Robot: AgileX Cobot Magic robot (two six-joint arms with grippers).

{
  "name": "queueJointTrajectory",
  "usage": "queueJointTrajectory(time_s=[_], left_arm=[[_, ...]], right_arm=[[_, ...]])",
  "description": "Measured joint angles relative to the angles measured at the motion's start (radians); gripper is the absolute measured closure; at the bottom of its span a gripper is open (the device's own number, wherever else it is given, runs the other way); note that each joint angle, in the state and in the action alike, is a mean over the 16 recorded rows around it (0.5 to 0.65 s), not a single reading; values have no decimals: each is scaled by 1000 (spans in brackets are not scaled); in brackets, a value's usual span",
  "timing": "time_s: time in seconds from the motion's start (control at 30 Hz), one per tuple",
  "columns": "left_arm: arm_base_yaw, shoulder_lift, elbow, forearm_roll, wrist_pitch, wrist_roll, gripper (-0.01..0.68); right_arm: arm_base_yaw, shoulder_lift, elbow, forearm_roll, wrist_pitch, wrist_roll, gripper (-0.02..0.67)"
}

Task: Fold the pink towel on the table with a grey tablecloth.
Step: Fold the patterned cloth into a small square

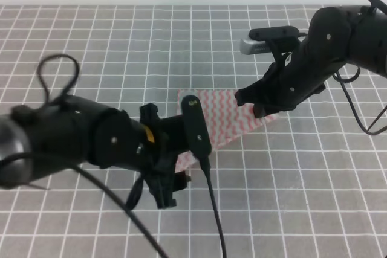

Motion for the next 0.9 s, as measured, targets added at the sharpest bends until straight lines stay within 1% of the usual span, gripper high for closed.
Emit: queueJointTrajectory(time_s=[0.17,0.53,0.6,0.7,0.77,0.9], left_arm=[[-20,57,0,53,-81,1,214],[-22,155,-1,90,-215,-4,215],[-22,165,-1,91,-241,-5,229],[-22,175,-2,89,-275,-6,272],[-22,179,-5,88,-294,-6,313],[-22,181,-14,85,-323,-9,418]], right_arm=[[0,8,-7,0,-14,-10,663],[-1,26,-11,-3,-39,-13,663],[-1,27,-11,-6,-43,-13,663],[-3,28,-11,-9,-46,-13,663],[-5,29,-11,-12,-47,-13,663],[-12,29,-11,-17,-49,-13,663]])
